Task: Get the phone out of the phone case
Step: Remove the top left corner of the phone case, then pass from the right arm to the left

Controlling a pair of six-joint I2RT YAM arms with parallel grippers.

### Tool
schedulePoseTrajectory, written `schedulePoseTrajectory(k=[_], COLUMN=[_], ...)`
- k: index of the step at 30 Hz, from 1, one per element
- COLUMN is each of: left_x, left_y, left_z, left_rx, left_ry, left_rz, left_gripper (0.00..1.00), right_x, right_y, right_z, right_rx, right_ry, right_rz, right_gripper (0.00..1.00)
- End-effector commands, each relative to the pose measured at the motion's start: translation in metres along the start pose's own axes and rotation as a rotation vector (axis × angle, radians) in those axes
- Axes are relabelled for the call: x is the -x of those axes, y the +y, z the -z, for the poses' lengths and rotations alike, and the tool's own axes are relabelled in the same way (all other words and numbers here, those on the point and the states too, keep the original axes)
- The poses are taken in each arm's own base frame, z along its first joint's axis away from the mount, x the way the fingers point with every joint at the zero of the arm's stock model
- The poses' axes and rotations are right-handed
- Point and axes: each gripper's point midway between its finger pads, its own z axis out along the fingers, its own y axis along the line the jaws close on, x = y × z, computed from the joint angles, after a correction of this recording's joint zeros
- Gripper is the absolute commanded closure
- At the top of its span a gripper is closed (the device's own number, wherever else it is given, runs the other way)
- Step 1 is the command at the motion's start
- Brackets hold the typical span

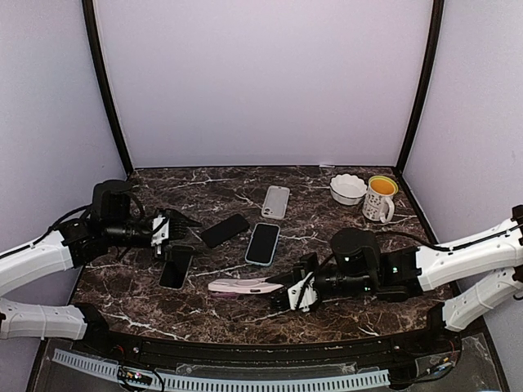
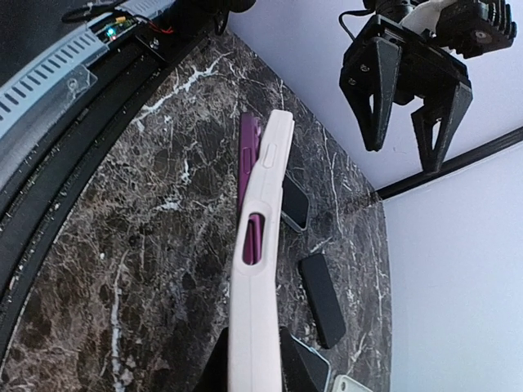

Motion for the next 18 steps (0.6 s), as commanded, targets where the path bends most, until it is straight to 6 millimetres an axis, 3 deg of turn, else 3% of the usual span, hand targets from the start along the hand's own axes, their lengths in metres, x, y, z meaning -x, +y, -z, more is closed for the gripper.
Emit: schedulePoseTrajectory(k=[1,6,10,18], left_x=[0.007,0.007,0.016,0.065], left_y=[0.011,0.013,0.011,0.006], left_z=[0.007,0.008,0.011,0.025], left_rx=[0.058,0.066,0.055,-0.013], left_ry=[-0.024,-0.023,-0.086,-0.328], left_rz=[-0.038,-0.04,-0.028,-0.001], left_gripper=[0.4,0.4,0.42,0.53], right_x=[0.02,-0.002,-0.007,0.017], right_y=[-0.05,-0.081,-0.104,-0.143], right_z=[0.018,0.033,0.054,0.097], right_rx=[-0.167,-0.259,-0.303,-0.354], right_ry=[-0.126,-0.13,-0.193,-0.446], right_rz=[-0.148,-0.347,-0.454,-0.622], right_gripper=[1.0,1.0,1.0,1.0])
